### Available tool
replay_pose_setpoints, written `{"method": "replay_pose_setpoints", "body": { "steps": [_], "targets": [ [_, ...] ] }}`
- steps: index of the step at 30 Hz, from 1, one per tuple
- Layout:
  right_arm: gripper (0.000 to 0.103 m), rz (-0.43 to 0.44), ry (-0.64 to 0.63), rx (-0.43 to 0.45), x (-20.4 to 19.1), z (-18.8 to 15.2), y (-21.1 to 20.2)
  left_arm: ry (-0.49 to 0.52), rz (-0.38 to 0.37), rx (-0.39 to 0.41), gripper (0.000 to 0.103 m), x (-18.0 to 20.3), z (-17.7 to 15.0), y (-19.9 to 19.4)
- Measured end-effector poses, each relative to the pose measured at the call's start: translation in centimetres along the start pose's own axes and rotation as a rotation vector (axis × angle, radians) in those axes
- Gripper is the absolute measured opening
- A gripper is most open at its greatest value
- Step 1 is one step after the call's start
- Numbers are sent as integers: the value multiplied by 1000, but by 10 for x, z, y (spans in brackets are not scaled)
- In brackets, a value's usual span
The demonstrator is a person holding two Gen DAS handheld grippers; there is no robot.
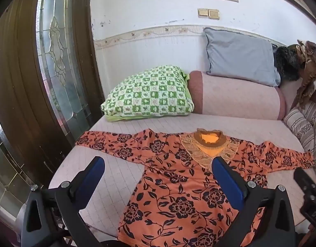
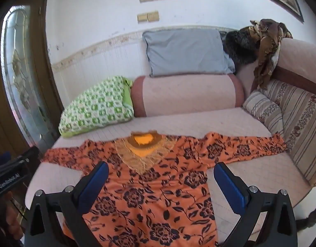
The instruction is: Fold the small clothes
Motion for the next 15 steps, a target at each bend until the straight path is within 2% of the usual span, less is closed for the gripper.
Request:
{"method": "replay_pose_setpoints", "body": {
  "steps": [4,15],
  "targets": [
    [103,-19,-7,-40,6,-9,3,16,-7,-8,103,9,-2,-2],
    [103,-66,-33,-73,15,-16,4,28,-17,-30,103,17,0,3]
  ]
}}
Point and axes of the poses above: each gripper's, at about its wrist camera, not at the fingertips, and y roughly the way its jaws point, x to its right, z to its top, the point moved 8 cm from there along y, roughly the way its jaws point, and after that the axes turned 3 degrees about -x, right-handed, at the moved point
